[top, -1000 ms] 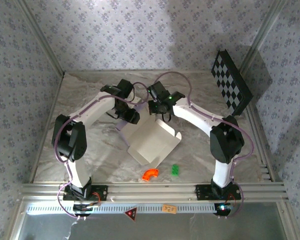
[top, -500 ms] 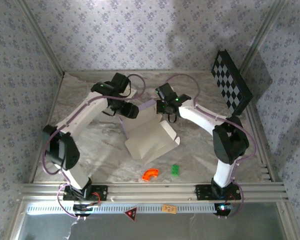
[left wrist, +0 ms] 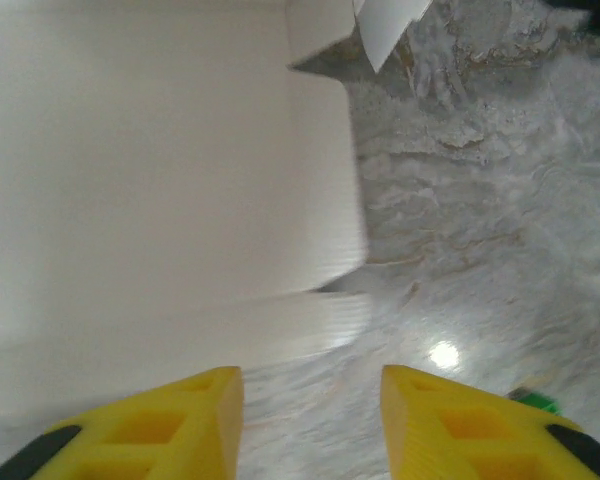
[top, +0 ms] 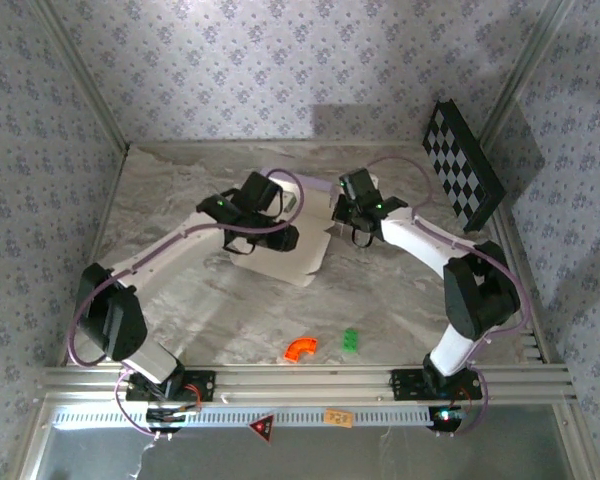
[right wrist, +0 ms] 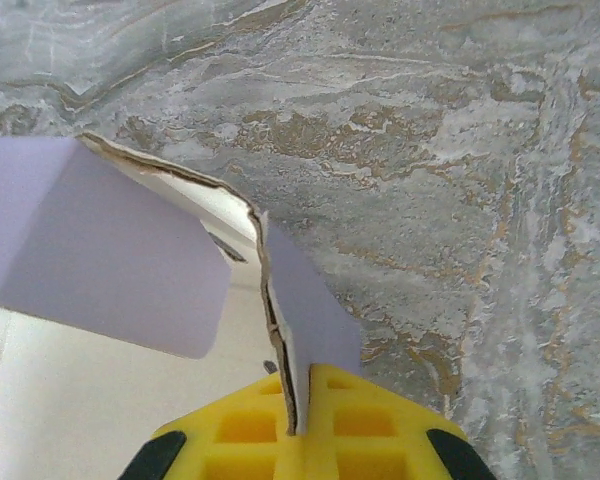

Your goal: Fold the paper box

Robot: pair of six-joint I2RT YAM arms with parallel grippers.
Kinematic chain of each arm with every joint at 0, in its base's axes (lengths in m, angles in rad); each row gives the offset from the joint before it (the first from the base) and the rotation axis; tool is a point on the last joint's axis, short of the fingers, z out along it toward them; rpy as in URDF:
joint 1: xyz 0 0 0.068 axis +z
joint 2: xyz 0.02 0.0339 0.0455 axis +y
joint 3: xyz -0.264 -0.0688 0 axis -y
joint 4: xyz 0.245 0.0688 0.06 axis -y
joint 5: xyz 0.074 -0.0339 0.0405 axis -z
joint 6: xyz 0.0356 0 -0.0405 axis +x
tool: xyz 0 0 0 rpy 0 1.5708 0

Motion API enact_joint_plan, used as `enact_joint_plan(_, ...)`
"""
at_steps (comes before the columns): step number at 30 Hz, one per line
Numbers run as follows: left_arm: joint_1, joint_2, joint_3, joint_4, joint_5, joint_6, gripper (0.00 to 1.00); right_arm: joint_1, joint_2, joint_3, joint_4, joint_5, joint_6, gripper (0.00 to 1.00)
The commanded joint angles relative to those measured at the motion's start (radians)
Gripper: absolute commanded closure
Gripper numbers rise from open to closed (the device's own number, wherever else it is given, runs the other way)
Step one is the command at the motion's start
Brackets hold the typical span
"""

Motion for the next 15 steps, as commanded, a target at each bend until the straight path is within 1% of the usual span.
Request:
enact_joint_plan(1, -0.008, 0.021, -0.095, 0.281, 0.093, -0.178, 0.66, -0.021, -0.054, -0.042, 0.083, -0.058, 0.081, 1.0)
enact_joint_plan(4, -0.008, 0.074, -0.133, 0.365, 0.114, -0.204, 0.71, -0.017, -0.07, -0.045, 0.074, -0.065, 0.063, 1.0)
enact_joint_plan(7, 0.006, 0.131, -0.123, 0.365, 0.104, -0.186, 0.76, -0.017, -0.077, -0.045, 0.061, -0.067, 0.028, 1.0)
enact_joint_plan(13, 0.087, 0.152, -0.1, 0.388, 0.126, -0.161, 0.77, -0.016, -0.077, -0.018, 0.013, -0.081, -0.049, 1.0)
enact_joint_plan(15, 0.119, 0.152, -0.076, 0.376, 0.136, -0.145, 0.77, -0.015, -0.077, -0.006, -0.008, -0.093, -0.118, 1.0)
